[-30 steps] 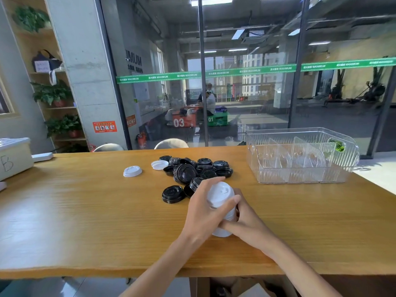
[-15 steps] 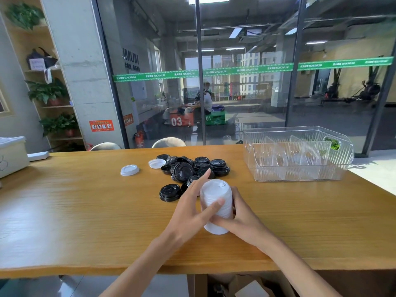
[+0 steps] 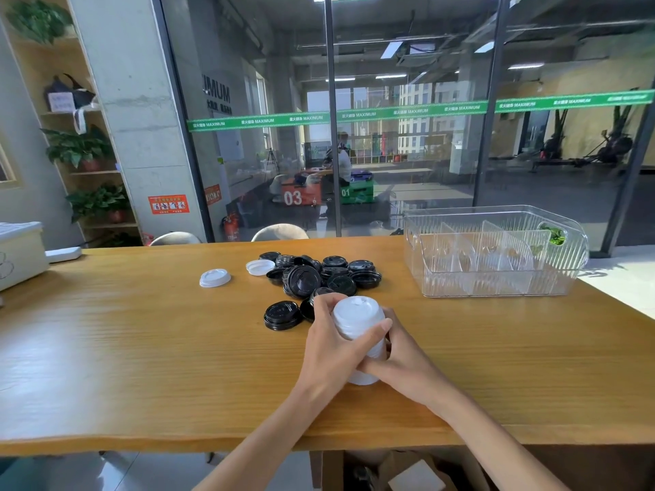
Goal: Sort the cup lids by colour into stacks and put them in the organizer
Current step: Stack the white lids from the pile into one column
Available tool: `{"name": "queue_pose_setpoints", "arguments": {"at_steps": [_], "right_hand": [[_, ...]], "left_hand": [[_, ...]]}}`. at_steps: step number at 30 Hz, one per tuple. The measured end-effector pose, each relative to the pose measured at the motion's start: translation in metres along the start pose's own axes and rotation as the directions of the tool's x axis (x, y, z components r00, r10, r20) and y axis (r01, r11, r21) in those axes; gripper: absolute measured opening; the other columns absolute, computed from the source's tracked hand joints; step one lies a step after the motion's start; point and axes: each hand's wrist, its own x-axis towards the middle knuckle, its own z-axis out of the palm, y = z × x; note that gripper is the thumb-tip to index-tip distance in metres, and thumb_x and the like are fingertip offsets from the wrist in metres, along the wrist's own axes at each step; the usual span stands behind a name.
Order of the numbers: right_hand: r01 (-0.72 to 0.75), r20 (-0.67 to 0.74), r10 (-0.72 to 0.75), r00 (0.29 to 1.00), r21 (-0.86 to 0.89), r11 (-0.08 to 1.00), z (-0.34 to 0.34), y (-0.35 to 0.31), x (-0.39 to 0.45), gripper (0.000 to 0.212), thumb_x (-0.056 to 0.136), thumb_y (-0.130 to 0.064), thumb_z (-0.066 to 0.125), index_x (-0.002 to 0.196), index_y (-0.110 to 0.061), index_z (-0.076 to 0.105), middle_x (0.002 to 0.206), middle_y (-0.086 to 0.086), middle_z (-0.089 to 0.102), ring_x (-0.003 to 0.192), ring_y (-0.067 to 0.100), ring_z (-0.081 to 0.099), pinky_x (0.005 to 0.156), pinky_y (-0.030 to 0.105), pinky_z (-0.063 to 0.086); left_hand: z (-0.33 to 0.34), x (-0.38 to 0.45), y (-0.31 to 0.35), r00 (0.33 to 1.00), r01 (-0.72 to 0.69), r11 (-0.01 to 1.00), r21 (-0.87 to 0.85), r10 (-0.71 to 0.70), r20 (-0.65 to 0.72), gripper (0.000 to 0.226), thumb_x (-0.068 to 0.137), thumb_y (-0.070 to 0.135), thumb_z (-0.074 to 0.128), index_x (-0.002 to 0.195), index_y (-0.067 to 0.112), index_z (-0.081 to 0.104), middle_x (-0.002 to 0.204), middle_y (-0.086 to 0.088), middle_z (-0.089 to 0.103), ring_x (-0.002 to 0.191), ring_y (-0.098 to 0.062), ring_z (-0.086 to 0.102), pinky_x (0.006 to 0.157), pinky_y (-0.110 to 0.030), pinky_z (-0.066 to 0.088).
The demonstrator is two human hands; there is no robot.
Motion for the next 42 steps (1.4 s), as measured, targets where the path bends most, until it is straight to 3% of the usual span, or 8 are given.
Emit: {"name": "queue_pose_setpoints", "arguments": {"at_steps": [12,16,20,22,24,26,36,42], "right_hand": [[0.016,0.061,-0.021,0.998,0.076,0.997,-0.008,0.006,-0.004,0.087,0.09,-0.03,0.078,0.158,-0.051,0.028,0.149,-0.026,0.054,0.139,0.0,0.054,0.108,0.024,0.05],[-0.072,-0.043,0.08,0.996,0.154,0.985,-0.007,-0.006,0.018,0.093,0.06,-0.008,0.051,0.153,-0.015,0.04,0.156,0.005,0.049,0.147,0.022,0.046,0.118,0.038,0.042],[-0.074,0.006,0.074,0.997,0.212,0.974,-0.005,-0.005,0.023,0.055,0.101,-0.003,0.055,0.155,-0.008,0.042,0.153,0.011,0.052,0.143,0.027,0.05,0.113,0.046,0.043],[-0.091,-0.014,0.097,0.995,0.231,0.969,-0.002,-0.004,0.017,0.041,0.115,-0.026,0.04,0.156,-0.023,0.044,0.158,-0.001,0.052,0.15,0.023,0.046,0.113,0.042,0.044],[-0.067,0.009,0.066,0.998,0.187,0.98,-0.002,-0.005,0.006,0.051,0.105,-0.068,0.041,0.152,-0.048,0.046,0.149,-0.027,0.056,0.143,-0.001,0.048,0.112,0.03,0.042],[-0.025,0.022,0.023,0.999,0.11,0.994,-0.002,-0.005,-0.003,0.06,0.096,-0.083,0.047,0.149,-0.057,0.044,0.143,-0.033,0.058,0.133,-0.011,0.053,0.107,0.026,0.041],[0.071,-0.095,-0.066,0.993,0.049,0.996,0.005,-0.004,0.01,0.061,0.092,-0.073,0.068,0.144,-0.045,0.051,0.127,-0.015,0.068,0.116,0.007,0.067,0.094,0.035,0.057],[0.055,-0.024,-0.053,0.998,0.133,0.99,0.001,-0.007,0.006,0.049,0.1,-0.057,0.064,0.146,-0.043,0.055,0.135,-0.016,0.067,0.115,0.005,0.069,0.093,0.018,0.052]], "left_hand": [[0.002,-0.002,0.005,1.0,-0.02,1.0,-0.001,0.02,0.0,0.068,0.075,0.071,0.089,0.124,0.042,0.054,0.118,0.018,0.069,0.11,-0.007,0.07,0.09,-0.031,0.059],[-0.004,-0.001,0.005,0.997,0.024,0.999,-0.044,-0.021,0.077,0.071,0.074,0.07,0.09,0.128,0.04,0.055,0.12,0.018,0.069,0.114,-0.007,0.069,0.092,-0.03,0.059],[-0.022,0.008,0.002,0.982,0.085,0.992,-0.097,-0.067,0.175,0.069,0.077,0.055,0.094,0.132,0.036,0.059,0.124,0.016,0.07,0.115,-0.008,0.07,0.095,-0.031,0.059],[-0.029,0.009,-0.001,0.971,0.075,0.994,-0.078,-0.055,0.231,0.073,0.076,0.05,0.096,0.136,0.035,0.057,0.127,0.013,0.069,0.119,-0.01,0.069,0.097,-0.031,0.059],[-0.032,0.007,-0.002,0.967,0.069,0.995,-0.075,-0.048,0.25,0.075,0.077,0.048,0.098,0.138,0.036,0.055,0.13,0.01,0.068,0.122,-0.013,0.068,0.1,-0.033,0.059],[-0.032,0.005,-0.004,0.969,0.062,0.994,-0.086,-0.039,0.245,0.077,0.075,0.046,0.099,0.138,0.036,0.056,0.13,0.007,0.069,0.123,-0.016,0.069,0.101,-0.039,0.06],[-0.034,0.006,-0.01,0.973,0.018,0.997,-0.078,0.001,0.232,0.079,0.078,0.035,0.099,0.143,0.033,0.054,0.132,0.006,0.07,0.122,-0.017,0.069,0.101,-0.04,0.059],[-0.036,0.006,-0.007,0.964,0.053,0.995,-0.088,-0.028,0.265,0.079,0.079,0.033,0.099,0.144,0.033,0.054,0.132,0.009,0.07,0.124,-0.014,0.068,0.102,-0.035,0.058]]}}
